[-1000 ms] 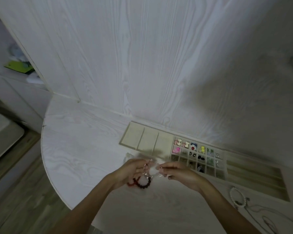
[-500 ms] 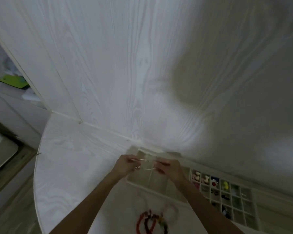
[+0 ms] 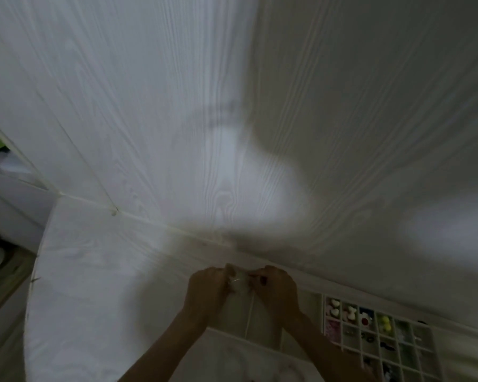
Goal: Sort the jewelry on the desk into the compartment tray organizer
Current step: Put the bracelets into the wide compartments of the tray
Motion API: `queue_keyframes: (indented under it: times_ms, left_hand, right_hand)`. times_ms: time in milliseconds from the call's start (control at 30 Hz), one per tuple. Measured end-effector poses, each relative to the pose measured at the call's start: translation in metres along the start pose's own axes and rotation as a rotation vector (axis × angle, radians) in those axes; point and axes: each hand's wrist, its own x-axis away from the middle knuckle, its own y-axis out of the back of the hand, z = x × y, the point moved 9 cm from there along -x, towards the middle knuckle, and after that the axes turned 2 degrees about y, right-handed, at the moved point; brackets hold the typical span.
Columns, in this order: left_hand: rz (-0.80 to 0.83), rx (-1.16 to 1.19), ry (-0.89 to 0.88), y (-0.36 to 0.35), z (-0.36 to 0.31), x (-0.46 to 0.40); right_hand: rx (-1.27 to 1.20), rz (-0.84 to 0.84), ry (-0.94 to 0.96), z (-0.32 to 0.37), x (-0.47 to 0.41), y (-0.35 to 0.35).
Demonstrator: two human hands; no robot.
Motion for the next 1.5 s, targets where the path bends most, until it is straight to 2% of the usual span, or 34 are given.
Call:
queue_keyframes:
  times_ms: [167, 267, 333, 400, 500, 600, 833, 1067, 1367, 1433, 1500]
  left_hand:
    - [-0.057, 0.013, -0.042, 0.01, -0.004, -0.001]
    - [-0.121, 0.044, -0.158, 0.013, -0.012, 0.003]
    - [-0.153, 0.005, -0.266, 0.013, -0.019, 0.007]
    - [-0.129, -0.047, -0.3, 0.007, -0.02, 0.009]
    - [-0.045, -0.057, -0.254, 0.0, -0.018, 0.007]
    - [0.033, -0.087, -0.21, -0.004, -0.014, 0.007]
    - [0.035, -0.13, -0.164, 0.007, -0.006, 0.012]
    - [0.128, -0.067, -0.203, 0.001, -0.008, 0.032]
    - [0.109, -0.054, -0.189, 0.0, -0.007, 0.035]
    - [0.1, 0.001, -0.145, -0.001, -0.001, 0.036]
    - [0.152, 0.105, -0.017, -0.009, 0.01, 0.039]
  right_hand:
    - [0.041, 0.031, 0.092, 0.01, -0.001, 0.0]
    - [0.083, -0.058, 0.137, 0.013, 0.006, 0.014]
    - [0.162, -0.146, 0.251, 0.02, 0.012, 0.021]
    - [0.296, -0.172, 0.354, 0.029, 0.018, 0.019]
    - [0.46, -0.12, 0.366, 0.032, 0.02, 0.011]
    - [0.517, -0.108, 0.335, 0.035, 0.018, 0.01]
    - [0.5, -0.048, 0.293, 0.034, 0.018, 0.002]
    - [0.489, -0.004, 0.38, 0.032, 0.044, -0.013]
    - [0.475, -0.012, 0.365, 0.036, 0.042, -0.008]
    - [0.439, -0.059, 0.357, 0.038, 0.043, -0.002]
    - [0.388, -0.11, 0.351, 0.039, 0.05, 0.006]
